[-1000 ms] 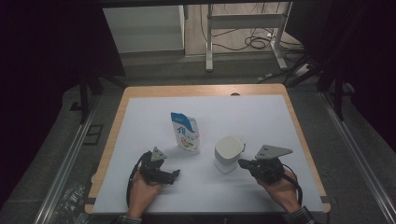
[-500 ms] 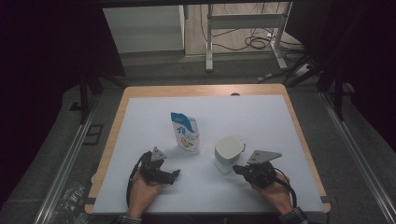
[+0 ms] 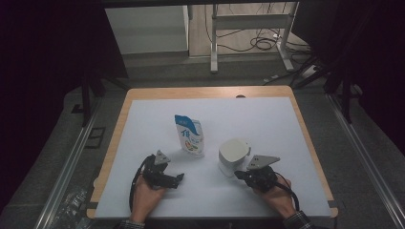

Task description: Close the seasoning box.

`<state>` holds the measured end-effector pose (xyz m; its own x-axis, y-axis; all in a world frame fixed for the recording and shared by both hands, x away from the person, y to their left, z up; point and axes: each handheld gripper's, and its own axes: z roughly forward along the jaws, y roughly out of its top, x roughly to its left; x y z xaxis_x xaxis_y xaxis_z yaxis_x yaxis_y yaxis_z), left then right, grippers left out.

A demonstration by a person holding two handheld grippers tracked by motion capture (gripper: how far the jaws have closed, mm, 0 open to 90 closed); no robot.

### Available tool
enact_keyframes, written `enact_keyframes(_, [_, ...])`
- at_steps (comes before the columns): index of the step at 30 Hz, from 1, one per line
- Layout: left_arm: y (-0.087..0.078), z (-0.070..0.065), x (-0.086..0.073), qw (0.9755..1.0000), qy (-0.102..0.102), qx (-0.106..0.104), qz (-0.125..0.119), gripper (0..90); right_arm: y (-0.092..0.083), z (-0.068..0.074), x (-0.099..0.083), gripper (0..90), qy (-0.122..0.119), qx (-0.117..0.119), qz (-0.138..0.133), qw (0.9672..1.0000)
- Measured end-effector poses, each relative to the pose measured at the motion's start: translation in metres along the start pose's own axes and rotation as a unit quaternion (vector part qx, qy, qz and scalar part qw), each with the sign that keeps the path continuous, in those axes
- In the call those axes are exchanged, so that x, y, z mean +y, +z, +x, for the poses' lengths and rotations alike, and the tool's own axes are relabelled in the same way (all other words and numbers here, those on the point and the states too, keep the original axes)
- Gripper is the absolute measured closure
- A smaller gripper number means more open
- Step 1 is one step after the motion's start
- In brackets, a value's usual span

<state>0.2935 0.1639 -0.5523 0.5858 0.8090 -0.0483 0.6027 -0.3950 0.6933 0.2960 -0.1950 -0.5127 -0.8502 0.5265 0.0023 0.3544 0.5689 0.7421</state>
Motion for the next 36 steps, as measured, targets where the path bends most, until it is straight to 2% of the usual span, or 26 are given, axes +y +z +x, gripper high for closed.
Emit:
enact_keyframes(8, [0.0, 0.0, 0.0, 1.0, 0.0, 0.0, 0.0, 1.7, 0.012, 0.003, 0.007, 89.1, -0.012, -0.004, 0.005, 0.9999])
enact_keyframes(20, [0.0, 0.0, 0.0, 1.0, 0.0, 0.0, 0.0, 1.8, 0.022, 0.0, 0.014, 89.1, -0.009, -0.009, 0.004, 0.9999])
enact_keyframes(28, [0.0, 0.0, 0.0, 1.0, 0.0, 0.0, 0.0, 1.8, 0.033, 0.0, 0.023, 89.1, -0.021, -0.022, 0.005, 0.9995])
enact_keyframes(36, [0.0, 0.0, 0.0, 1.0, 0.0, 0.0, 0.0, 1.8, 0.04, -0.002, 0.03, 89.2, -0.021, -0.033, 0.009, 0.9992])
